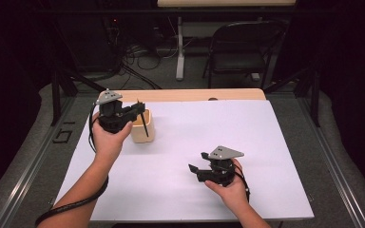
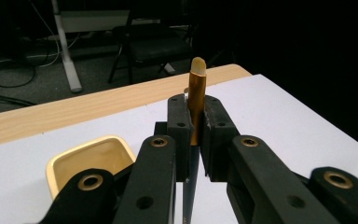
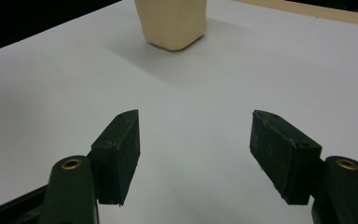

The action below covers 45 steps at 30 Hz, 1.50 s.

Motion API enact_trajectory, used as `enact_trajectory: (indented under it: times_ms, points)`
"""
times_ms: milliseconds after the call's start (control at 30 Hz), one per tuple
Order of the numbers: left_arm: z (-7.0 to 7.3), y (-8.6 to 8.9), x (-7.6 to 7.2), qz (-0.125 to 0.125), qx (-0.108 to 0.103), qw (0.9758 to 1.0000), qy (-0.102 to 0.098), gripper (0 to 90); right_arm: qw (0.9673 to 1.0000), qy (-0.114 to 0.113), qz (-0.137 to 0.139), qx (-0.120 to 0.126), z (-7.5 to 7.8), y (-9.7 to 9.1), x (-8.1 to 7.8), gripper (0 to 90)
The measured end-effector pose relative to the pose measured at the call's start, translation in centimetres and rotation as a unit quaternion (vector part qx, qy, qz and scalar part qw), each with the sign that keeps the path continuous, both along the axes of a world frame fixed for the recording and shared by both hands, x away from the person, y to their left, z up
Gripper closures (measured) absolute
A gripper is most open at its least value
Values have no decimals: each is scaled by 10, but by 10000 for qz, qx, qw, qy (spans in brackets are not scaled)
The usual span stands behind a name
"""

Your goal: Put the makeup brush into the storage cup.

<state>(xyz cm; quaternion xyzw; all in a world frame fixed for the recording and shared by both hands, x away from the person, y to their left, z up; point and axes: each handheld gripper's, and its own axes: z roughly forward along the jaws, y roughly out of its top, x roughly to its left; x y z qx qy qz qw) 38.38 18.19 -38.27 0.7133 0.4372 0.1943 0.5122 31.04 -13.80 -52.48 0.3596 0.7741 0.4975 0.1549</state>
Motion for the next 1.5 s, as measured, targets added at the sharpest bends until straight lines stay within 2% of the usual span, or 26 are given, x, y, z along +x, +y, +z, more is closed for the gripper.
enact_trajectory:
  times_ms: [267,533,900,1200,1500]
  points:
    - [4,6,6,145,24,9998,-93,835,10000,11,-5,-9,0,0,0,333]
    - [8,14,14,437,30,9989,-164,835,10000,24,23,-11,-1,0,0,333]
    - [5,21,26,732,-5,9971,-215,835,10000,39,23,-9,-1,0,0,333]
    - [-3,22,35,861,-40,9962,-129,835,10000,33,26,16,-1,1,0,334]
    - [-13,22,48,976,27,9952,-21,835,10000,40,31,7,-1,0,0,333]
